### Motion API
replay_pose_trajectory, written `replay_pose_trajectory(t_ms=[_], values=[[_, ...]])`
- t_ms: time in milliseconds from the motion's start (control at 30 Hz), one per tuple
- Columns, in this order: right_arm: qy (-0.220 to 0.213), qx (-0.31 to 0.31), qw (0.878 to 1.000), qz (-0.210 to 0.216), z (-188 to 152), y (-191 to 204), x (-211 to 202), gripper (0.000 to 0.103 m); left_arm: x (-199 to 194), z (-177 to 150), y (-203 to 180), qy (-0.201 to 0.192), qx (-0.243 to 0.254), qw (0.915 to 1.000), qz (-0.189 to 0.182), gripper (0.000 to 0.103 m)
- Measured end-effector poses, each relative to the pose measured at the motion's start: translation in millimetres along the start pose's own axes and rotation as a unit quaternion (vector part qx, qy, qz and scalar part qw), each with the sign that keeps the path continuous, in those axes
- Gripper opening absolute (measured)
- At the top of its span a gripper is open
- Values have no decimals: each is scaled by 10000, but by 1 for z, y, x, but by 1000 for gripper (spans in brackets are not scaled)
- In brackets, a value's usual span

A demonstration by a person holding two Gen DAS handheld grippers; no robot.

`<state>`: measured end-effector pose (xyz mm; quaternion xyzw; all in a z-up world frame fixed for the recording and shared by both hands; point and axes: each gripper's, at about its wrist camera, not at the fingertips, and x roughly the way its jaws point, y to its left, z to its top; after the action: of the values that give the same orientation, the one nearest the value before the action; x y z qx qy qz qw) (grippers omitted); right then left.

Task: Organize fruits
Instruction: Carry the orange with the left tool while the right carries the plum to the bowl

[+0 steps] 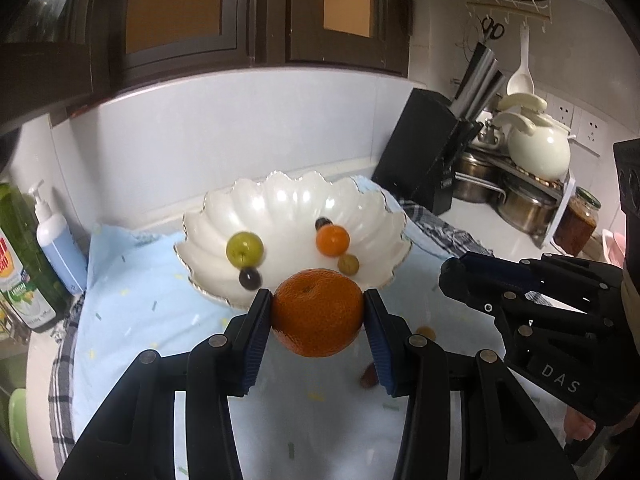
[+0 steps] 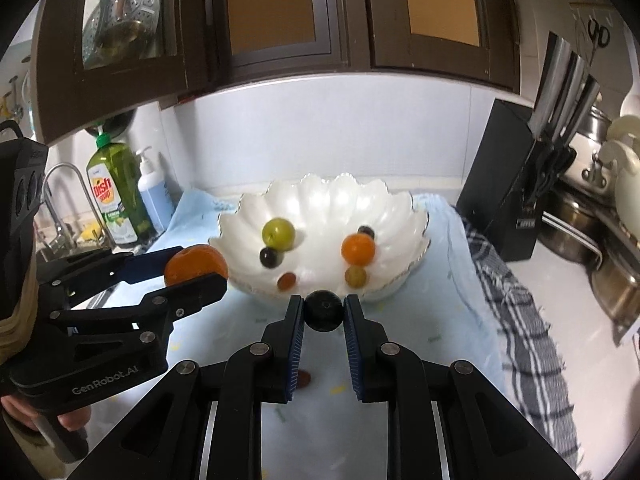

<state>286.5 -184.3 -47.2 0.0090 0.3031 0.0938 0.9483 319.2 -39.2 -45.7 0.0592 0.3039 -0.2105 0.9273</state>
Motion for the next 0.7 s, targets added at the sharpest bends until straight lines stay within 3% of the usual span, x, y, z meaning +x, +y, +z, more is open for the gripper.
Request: replay_pose_trajectory(t_ms=[433, 700], values=[[-191, -95, 9998, -38, 43, -17, 23, 21, 15, 46, 6, -271, 98, 9996, 38, 45], [-105, -138, 9998, -129, 71, -31, 49, 21, 43, 70, 15, -89, 33, 9999, 61, 45]])
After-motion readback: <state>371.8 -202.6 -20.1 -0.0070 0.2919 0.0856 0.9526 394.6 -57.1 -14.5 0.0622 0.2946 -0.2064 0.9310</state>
